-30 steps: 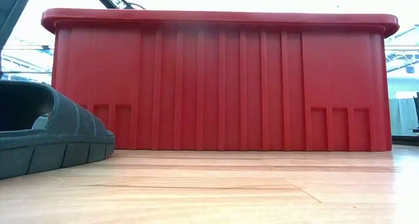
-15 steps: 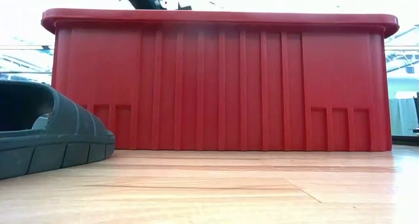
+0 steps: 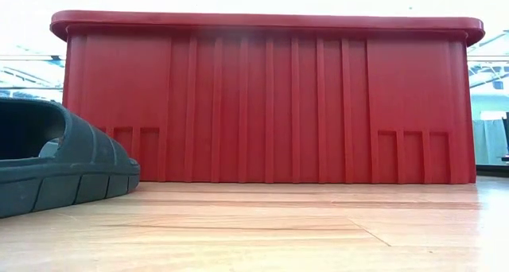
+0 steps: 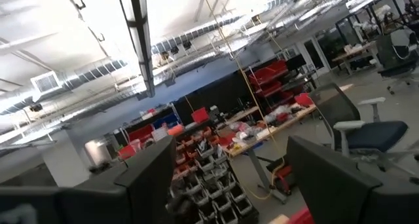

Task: Pick and place slides into bin
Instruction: Put the black slipper into the red container

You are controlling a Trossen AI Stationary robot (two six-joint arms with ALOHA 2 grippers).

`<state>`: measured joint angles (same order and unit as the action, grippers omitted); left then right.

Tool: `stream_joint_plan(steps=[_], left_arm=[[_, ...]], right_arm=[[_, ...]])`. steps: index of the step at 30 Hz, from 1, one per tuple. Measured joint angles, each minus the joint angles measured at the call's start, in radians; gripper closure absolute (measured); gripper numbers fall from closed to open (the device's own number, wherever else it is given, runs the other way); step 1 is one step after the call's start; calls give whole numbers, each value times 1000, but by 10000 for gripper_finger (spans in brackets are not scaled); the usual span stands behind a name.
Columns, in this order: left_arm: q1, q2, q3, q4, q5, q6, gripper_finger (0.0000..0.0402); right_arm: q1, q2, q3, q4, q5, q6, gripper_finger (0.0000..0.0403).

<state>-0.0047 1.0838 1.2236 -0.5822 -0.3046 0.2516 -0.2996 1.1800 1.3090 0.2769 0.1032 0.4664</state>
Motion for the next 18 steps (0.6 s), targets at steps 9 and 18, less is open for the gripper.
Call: stream_joint_plan(steps=[9, 18], left_arm=[[-333, -40, 0, -147, -2, -236, 147], [-634, 112, -1, -269, 18, -402, 147]], right_arm=[[0, 46, 0, 3, -1, 24, 122], [0, 62, 0, 1, -30, 97, 122]])
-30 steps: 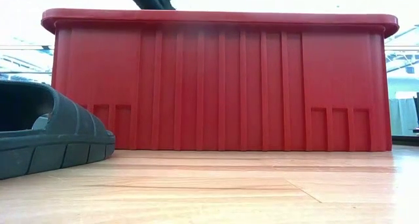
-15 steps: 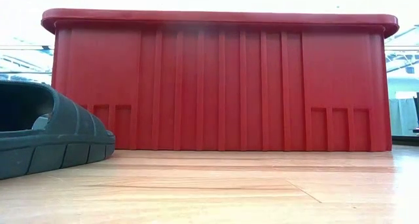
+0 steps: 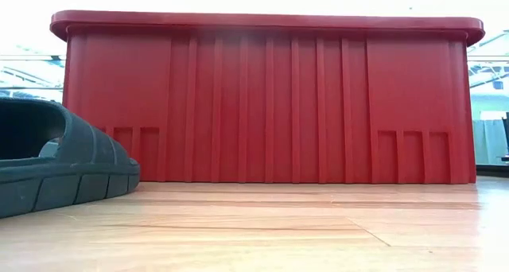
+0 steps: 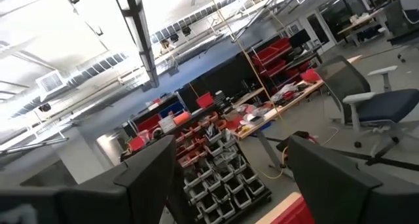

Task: Pick and place slides into bin
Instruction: Put the black slipper into the red container

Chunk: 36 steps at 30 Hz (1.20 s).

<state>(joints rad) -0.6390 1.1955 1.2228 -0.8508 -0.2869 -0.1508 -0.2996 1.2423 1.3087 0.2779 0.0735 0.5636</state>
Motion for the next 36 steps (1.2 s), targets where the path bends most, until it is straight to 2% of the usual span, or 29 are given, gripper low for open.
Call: stream_joint_plan(steps=[6, 11, 18, 25, 33, 36], left_arm=[[-98, 100, 0, 12, -1, -47, 147], [-121, 214, -10, 8, 8, -121, 147], [-157, 392, -11, 31, 1, -256, 147], [-162, 527, -11, 69, -14, -299, 147], [-150, 601, -13, 44, -210, -341, 147], [-137, 601, -52, 77, -222, -356, 147]], right_arm=[[0, 0, 0, 2, 0, 29, 122], [0, 0, 0, 1, -6, 32, 122], [-15, 0, 0, -4, -65, 53, 122], [-22, 0, 0, -5, -105, 80, 122], [-21, 0, 0, -6, -179, 88, 122], [-21, 0, -1, -6, -179, 88, 122]])
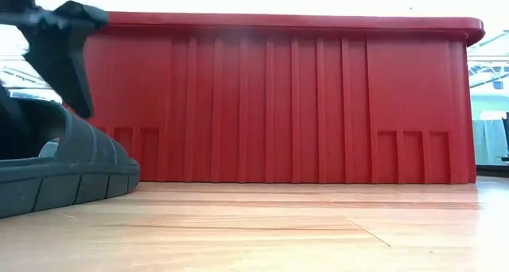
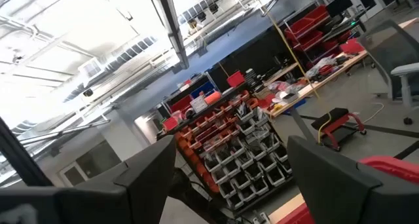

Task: Pick and place slides into bin
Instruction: Put the black slipper into the red container

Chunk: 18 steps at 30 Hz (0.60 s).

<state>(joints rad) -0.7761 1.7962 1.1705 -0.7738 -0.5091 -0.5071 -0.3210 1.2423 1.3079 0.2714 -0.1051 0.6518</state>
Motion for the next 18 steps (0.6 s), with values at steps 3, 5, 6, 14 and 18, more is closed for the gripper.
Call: stream_joint_plan(steps=[3, 5, 6, 14, 18], left_arm=[[12, 2, -52, 31, 27, 0, 147], [21, 0, -76, 39, 27, 0, 147], [29, 0, -87, 43, 26, 1, 147], [68, 0, -102, 16, -63, 94, 189], [70, 0, -102, 4, -52, 127, 268]], right_arm=[[0, 0, 0, 1, 1, 0, 122], [0, 0, 0, 5, 1, 0, 122], [0, 0, 0, 6, 1, -1, 122], [0, 0, 0, 6, 0, -14, 122], [0, 0, 0, 6, 0, -37, 122]])
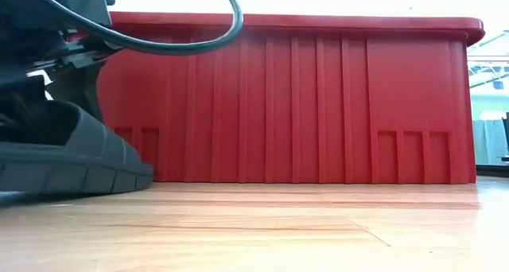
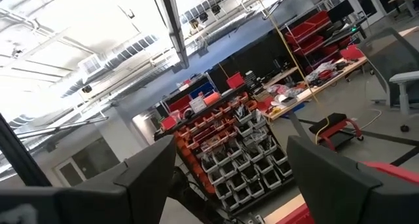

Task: Pick and place slides into bin
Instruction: Put the black slipper into the red container

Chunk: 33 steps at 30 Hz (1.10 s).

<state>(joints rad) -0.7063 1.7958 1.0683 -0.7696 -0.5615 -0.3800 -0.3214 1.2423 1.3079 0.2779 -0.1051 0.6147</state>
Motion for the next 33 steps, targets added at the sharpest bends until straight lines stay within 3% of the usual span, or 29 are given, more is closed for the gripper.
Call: stream_joint_plan(steps=[6, 11, 18, 24, 29, 33], left_arm=[[-2, -40, 0, -8, 73, 10, 388], [-16, -130, 0, -6, 138, -19, 391], [-48, -354, 74, 16, 199, 16, 394], [-22, -474, 280, 20, 80, 156, 396], [44, -478, 509, 18, -35, 330, 399], [145, -478, 665, 18, -190, 483, 394]], right_arm=[[-15, 0, 0, 0, 1, -2, 122], [-41, 0, 0, 0, 2, -2, 122], [-72, 0, 0, 0, 0, 0, 122], [-91, 0, 0, 0, 0, -8, 122], [-92, 0, 0, 0, 3, -6, 122], [-92, 0, 0, 0, 6, 4, 122]])
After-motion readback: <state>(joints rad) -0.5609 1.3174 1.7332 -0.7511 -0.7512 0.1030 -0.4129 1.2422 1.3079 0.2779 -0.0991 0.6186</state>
